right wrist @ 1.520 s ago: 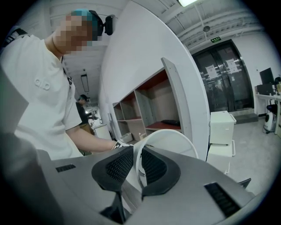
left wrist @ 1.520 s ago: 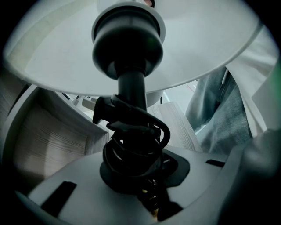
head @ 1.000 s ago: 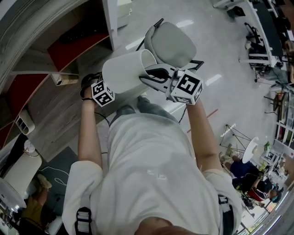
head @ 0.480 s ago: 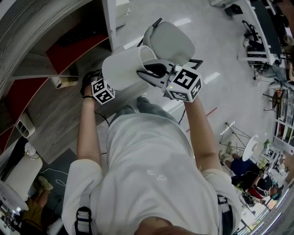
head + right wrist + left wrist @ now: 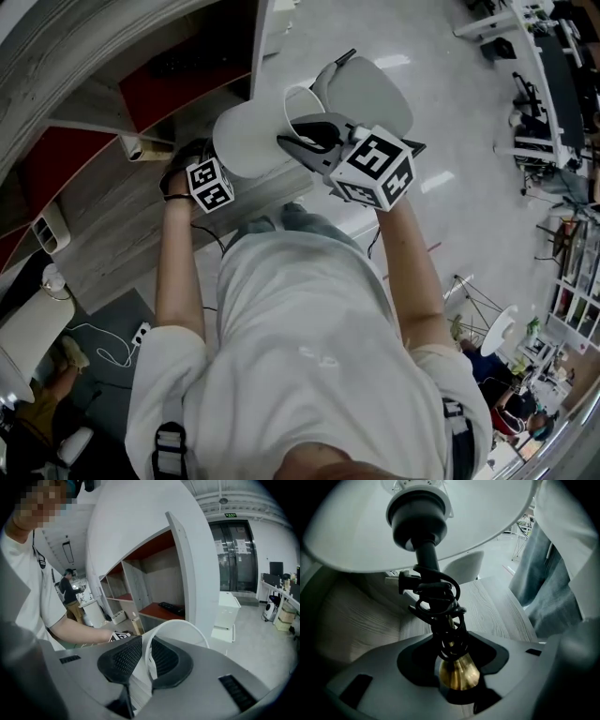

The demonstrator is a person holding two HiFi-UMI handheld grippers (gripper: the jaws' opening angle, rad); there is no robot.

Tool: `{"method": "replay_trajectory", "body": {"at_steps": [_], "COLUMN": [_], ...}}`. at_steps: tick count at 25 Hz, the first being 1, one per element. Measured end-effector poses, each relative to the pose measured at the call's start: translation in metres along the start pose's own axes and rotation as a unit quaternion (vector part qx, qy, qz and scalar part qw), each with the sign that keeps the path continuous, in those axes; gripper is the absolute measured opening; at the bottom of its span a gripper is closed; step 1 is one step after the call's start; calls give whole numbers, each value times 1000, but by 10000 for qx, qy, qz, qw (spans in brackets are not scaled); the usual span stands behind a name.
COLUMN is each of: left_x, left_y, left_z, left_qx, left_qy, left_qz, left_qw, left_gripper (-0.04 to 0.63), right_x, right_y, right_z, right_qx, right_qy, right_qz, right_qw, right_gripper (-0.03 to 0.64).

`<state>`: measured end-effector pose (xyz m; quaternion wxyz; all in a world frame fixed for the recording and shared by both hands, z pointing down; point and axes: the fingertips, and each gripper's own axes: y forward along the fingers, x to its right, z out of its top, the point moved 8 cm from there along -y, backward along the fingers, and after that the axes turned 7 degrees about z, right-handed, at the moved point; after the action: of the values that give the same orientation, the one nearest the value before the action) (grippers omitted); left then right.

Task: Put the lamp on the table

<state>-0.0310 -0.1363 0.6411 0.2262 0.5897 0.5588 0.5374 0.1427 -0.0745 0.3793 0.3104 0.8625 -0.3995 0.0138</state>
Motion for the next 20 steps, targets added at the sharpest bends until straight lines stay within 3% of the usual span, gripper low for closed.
{"method": "replay_trajectory", "body": {"at_steps": [12, 20], "left_x": [3, 17], "left_y": [-50, -83], "left_z": [-45, -74], "left_qx": [-517, -855], "left_qy": [-621, -1083], "left_qz": [545, 806], "left_qw": [9952, 9872], "left_gripper": [201, 201], "right_x": [-16, -40], "right_y": [56, 92], "right_z": [56, 85], "right_qx": [-925, -1509], "right_qy": [-644, -1236], "right_qz": [274, 505], "right_qw": [9932, 9795], "right_gripper": [95, 98]}}
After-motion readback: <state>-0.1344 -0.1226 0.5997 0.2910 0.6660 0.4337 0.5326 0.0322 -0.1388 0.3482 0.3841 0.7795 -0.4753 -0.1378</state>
